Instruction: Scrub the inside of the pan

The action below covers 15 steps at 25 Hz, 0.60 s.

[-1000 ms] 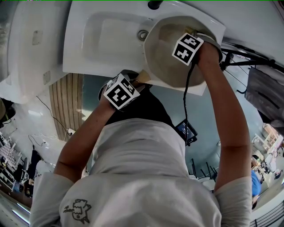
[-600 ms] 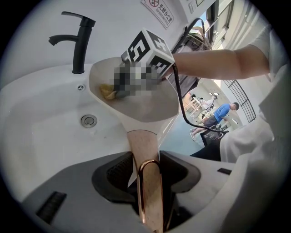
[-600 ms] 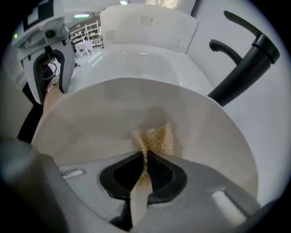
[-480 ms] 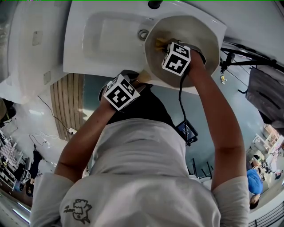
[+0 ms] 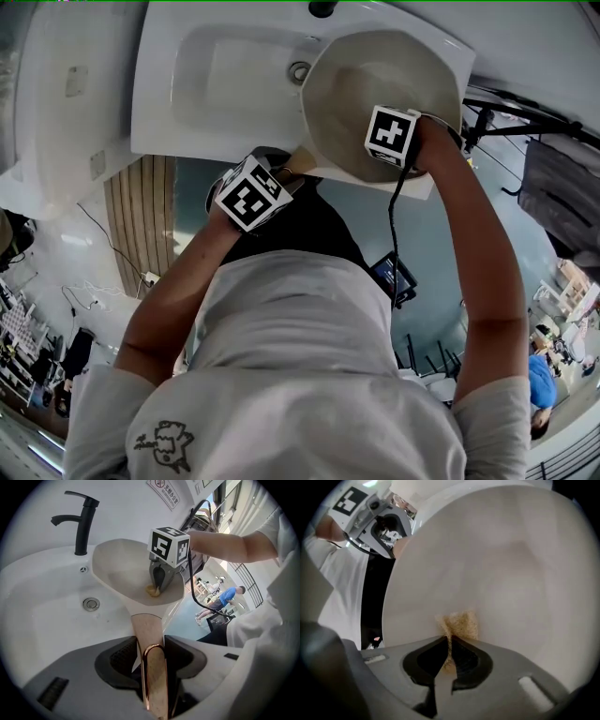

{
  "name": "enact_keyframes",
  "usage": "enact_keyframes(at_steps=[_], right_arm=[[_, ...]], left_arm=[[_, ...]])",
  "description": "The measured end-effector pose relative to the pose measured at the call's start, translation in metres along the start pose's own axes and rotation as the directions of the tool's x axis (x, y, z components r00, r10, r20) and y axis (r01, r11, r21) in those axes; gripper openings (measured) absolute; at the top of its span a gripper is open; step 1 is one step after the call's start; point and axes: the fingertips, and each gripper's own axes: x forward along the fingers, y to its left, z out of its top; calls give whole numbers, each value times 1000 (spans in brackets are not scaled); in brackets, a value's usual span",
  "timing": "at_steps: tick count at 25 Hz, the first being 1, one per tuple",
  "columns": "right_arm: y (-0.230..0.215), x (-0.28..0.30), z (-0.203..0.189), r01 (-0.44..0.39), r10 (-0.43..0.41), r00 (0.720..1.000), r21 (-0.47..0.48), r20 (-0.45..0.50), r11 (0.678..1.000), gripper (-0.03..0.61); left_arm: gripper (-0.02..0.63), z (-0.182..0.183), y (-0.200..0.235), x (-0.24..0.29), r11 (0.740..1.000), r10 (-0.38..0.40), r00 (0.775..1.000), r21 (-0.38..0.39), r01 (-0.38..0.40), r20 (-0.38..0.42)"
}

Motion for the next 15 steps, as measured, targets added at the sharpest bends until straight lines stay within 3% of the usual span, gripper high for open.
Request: enact_keyframes(at_steps=[3, 7, 11, 15], right_arm=[[-24, -2, -28, 74, -72, 987, 14, -145, 997, 25], [-72, -18, -41, 302, -294, 927, 1, -232, 953, 26], [-107, -38, -30, 485, -473, 866, 44, -162, 873, 26], [-126, -59, -3, 625, -626, 780, 71, -4, 778, 26]], left_arm=[[181, 2, -1, 0, 1000, -5, 1000, 3, 5, 2], [181, 1, -1, 0, 1000, -8, 1000, -1, 8, -1], [181, 1, 3, 0, 1000, 11, 1000, 5, -11, -2], [181, 0, 3, 0, 1000, 12, 1000, 1, -12, -3]])
